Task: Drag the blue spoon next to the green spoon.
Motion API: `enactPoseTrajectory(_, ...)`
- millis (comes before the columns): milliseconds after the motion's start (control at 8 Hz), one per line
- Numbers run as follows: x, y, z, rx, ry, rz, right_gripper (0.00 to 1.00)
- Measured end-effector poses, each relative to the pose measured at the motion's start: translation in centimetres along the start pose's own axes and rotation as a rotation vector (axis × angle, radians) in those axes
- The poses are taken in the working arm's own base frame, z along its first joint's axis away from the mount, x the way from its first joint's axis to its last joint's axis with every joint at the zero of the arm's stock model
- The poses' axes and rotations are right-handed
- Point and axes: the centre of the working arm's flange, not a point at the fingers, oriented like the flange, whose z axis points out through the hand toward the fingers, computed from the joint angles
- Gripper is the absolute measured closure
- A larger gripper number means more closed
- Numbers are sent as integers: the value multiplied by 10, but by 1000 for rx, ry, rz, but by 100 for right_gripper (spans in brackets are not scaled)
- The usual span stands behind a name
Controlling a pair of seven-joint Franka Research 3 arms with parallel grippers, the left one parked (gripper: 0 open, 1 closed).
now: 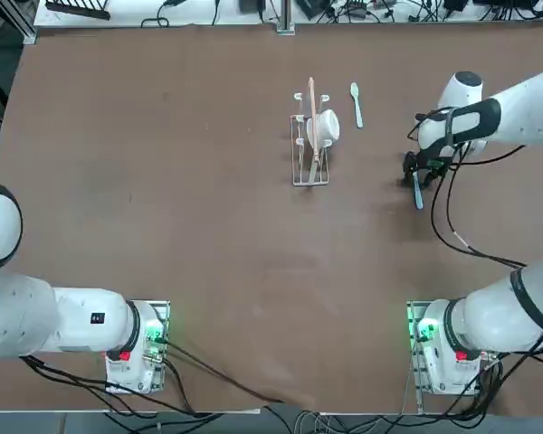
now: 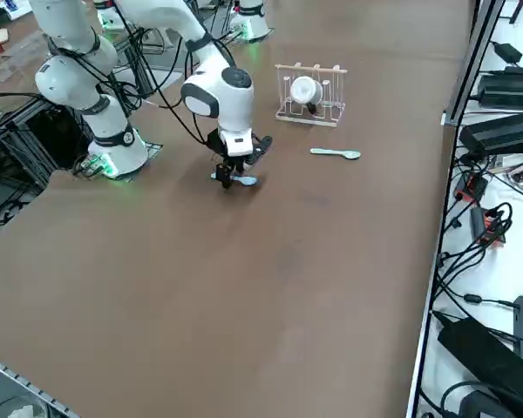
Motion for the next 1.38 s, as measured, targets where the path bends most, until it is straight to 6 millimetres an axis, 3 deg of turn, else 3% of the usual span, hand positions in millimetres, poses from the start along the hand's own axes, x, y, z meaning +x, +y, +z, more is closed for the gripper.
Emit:
enactPoseTrajectory(500,1,0,-5,2,10,0,50)
enactPoseTrajectory(750,1,0,-5,2,10,-1,52)
enactPoseTrajectory(1375,1,-1,-8,3,16,-2,67)
